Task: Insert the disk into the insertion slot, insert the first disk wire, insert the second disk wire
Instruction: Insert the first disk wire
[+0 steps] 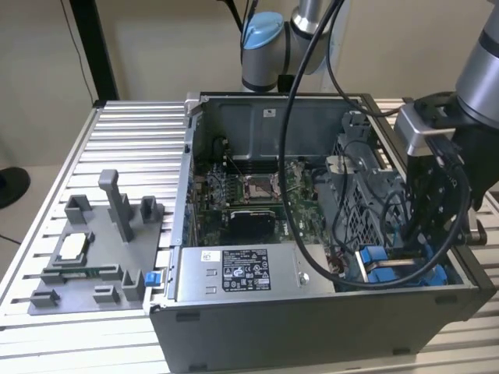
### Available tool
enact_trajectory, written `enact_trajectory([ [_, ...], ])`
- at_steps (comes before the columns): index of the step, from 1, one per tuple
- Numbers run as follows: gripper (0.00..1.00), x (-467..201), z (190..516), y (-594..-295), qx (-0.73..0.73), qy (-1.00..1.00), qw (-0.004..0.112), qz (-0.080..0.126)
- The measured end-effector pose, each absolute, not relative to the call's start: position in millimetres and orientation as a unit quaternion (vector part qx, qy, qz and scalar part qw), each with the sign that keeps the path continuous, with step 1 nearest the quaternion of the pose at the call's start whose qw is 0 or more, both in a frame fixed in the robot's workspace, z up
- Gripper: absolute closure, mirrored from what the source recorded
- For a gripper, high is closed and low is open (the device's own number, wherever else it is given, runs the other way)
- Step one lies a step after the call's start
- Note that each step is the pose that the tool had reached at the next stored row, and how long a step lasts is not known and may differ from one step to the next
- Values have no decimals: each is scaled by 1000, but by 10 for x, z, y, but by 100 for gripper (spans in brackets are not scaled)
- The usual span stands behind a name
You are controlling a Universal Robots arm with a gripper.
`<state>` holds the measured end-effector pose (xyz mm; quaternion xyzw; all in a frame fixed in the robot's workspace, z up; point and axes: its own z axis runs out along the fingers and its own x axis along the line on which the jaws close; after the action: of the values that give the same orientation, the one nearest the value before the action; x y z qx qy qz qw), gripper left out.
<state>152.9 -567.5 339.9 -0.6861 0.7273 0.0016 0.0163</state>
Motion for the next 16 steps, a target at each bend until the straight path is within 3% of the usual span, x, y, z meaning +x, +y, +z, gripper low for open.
enact_trajectory([
  [16,100,1528,3301,-5668,-687,727,21,-2],
])
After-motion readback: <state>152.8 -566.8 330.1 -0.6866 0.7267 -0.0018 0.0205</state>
